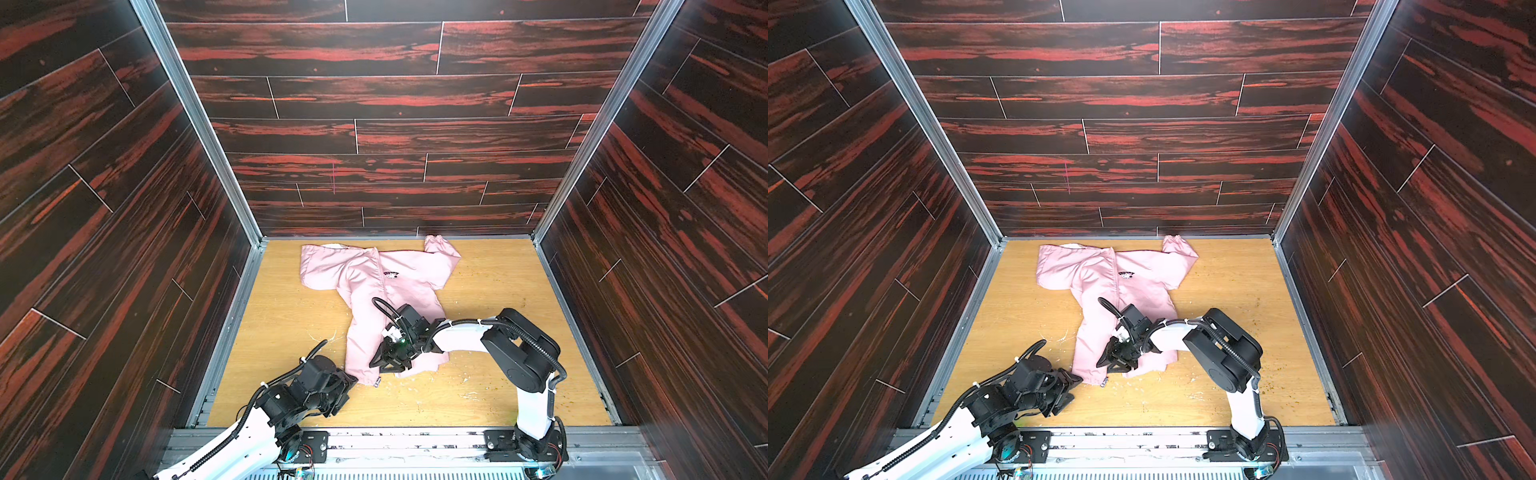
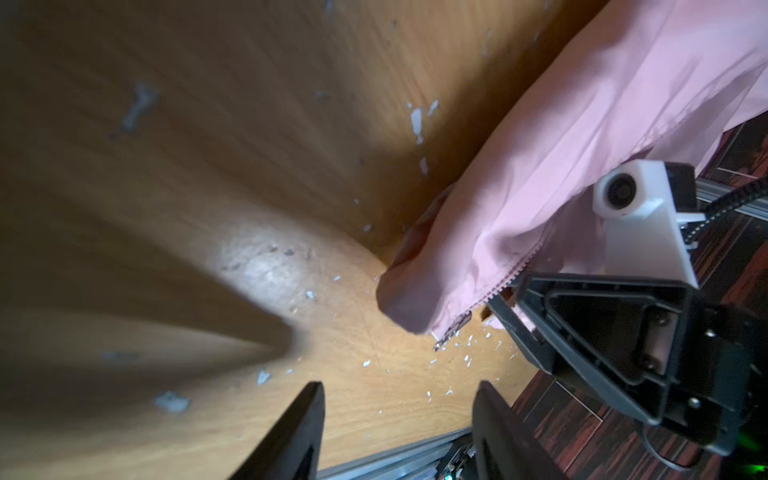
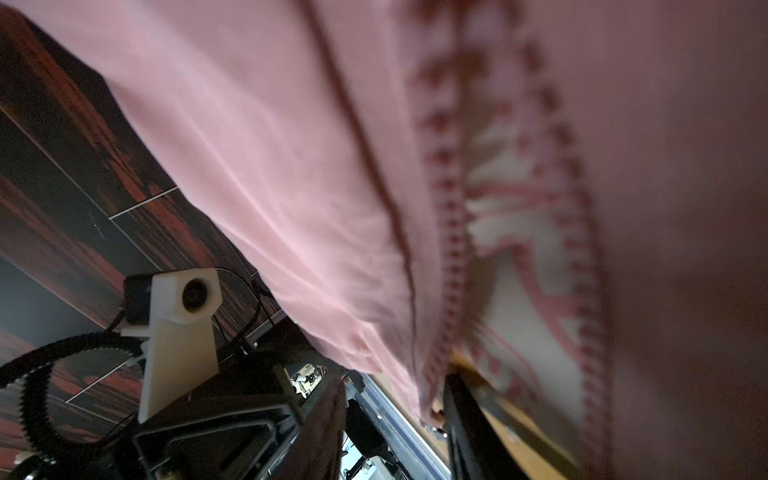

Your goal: Zip up the jacket

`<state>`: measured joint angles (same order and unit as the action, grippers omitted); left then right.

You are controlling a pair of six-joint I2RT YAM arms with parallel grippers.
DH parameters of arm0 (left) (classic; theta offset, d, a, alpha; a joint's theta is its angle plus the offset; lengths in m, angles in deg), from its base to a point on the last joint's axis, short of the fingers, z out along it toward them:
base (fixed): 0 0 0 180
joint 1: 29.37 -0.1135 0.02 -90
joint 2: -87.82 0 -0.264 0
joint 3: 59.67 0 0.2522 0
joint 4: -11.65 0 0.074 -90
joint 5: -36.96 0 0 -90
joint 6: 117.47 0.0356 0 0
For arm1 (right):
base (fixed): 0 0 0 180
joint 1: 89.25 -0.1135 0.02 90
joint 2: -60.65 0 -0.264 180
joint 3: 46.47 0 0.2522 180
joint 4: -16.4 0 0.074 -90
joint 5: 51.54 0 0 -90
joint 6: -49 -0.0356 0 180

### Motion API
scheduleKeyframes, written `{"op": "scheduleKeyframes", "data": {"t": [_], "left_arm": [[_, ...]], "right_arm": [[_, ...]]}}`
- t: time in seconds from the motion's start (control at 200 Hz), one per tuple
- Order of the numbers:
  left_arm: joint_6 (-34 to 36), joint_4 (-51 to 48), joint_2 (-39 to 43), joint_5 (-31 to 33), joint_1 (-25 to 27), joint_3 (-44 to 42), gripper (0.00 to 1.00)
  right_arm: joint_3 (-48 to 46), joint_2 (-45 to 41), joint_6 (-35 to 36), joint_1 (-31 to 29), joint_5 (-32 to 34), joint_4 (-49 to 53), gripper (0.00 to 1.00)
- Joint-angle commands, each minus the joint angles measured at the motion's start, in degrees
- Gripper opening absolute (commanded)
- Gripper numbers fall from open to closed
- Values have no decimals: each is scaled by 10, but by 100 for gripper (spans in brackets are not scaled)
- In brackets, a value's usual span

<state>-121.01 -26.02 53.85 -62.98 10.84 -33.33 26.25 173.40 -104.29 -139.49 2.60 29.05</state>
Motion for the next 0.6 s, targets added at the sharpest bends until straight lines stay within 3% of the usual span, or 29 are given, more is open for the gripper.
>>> {"op": "scheduleKeyframes", "data": {"t": [0.0,0.291,0.456,0.596], "left_arm": [[-23,37,1,17,3,-18,60],[-31,84,-11,23,3,-34,60],[-30,96,-4,32,2,-32,65],[-28,104,15,43,3,-34,69]], "right_arm": [[-12,32,-25,-9,-1,-25,38],[-23,27,-35,-19,-3,-49,33],[-17,22,-29,-19,-5,-41,20],[20,7,-1,-19,6,14,3]]}}
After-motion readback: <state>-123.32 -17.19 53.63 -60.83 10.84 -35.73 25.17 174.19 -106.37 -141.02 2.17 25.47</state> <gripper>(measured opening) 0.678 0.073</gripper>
